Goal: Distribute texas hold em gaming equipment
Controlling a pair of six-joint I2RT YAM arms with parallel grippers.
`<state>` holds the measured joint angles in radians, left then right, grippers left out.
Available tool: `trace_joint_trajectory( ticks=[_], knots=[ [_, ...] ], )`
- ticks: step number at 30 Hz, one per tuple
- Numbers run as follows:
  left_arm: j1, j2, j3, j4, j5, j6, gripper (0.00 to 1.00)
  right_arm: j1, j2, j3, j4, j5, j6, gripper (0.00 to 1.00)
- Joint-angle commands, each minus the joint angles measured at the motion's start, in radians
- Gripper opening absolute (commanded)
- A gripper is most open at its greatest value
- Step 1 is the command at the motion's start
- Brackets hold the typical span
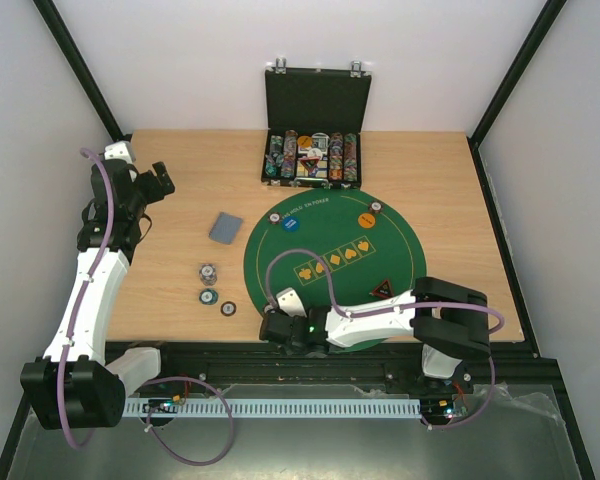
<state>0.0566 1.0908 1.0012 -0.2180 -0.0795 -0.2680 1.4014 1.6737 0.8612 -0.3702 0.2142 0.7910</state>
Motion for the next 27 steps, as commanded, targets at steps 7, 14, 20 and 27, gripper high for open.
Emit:
trace_joint_trajectory(
  ticks=[7,14,20,27],
  knots=[
    [0.003,-0.008,-0.006,0.011,-0.003,0.014,0.99,0.004,0.046,0.033,-0.07,0.084,0.035,0.79],
    [0.003,-0.008,-0.007,0.011,-0.003,0.015,0.99,0.003,-0.024,0.018,-0.044,0.011,-0.013,0.85],
    [0.003,-0.011,-0.007,0.011,-0.007,0.014,0.99,0.002,-0.184,0.028,-0.084,-0.005,-0.085,0.96],
    [0.003,-0.018,-0.011,0.017,-0.01,0.013,1.0,-0.065,-0.241,0.128,-0.061,0.002,-0.151,1.0]
  ],
)
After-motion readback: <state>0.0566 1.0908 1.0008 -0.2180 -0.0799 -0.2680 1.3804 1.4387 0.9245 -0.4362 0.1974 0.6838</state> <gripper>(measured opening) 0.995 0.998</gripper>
